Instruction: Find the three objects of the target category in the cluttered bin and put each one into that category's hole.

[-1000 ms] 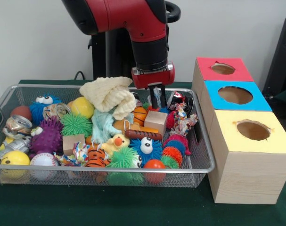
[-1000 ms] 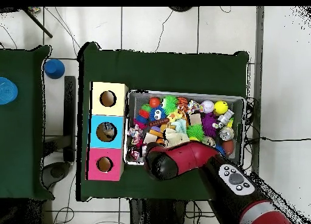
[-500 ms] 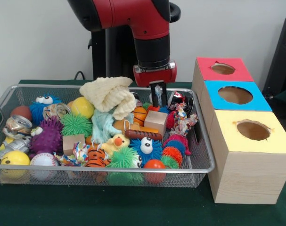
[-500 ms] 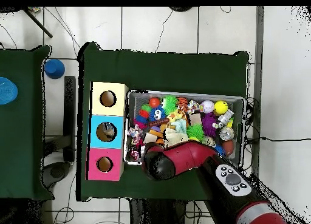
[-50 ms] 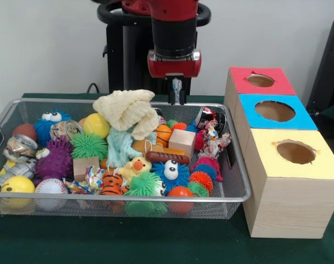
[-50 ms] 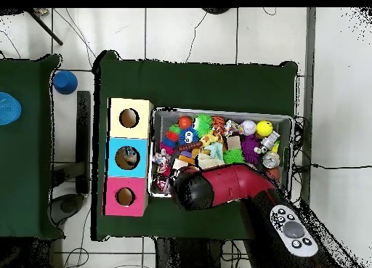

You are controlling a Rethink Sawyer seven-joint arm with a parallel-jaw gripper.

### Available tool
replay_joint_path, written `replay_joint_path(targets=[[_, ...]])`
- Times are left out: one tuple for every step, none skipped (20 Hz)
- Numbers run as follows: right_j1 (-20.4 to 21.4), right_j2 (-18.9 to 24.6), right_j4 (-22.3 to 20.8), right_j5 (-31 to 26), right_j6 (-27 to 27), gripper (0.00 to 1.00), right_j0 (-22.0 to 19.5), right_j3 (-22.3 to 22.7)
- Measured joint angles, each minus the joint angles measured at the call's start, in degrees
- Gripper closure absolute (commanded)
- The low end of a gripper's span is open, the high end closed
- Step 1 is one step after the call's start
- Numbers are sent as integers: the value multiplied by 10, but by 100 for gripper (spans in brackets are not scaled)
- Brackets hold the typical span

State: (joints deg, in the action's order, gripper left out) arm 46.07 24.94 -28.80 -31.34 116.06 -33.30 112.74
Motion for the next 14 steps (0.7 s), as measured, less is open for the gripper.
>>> replay_joint_path(targets=[[12,0,8,-13,0,100,1,0],[23,0,14,-20,0,100,2,0],[29,0,18,-24,0,100,3,0],[34,0,21,-27,0,100,4,0],[43,0,26,-30,0,100,5,0],[52,0,32,-32,0,100,7,0],[61,0,38,-32,0,100,9,0],[64,0,40,-32,0,100,11,0],[70,0,43,-32,0,100,14,0],[75,-1,46,-32,0,100,18,0],[81,-2,48,-32,0,100,26,0],[84,-3,50,-32,0,100,32,-1],[87,-5,52,-32,0,100,38,-1],[88,-6,53,-32,0,100,42,-2]])
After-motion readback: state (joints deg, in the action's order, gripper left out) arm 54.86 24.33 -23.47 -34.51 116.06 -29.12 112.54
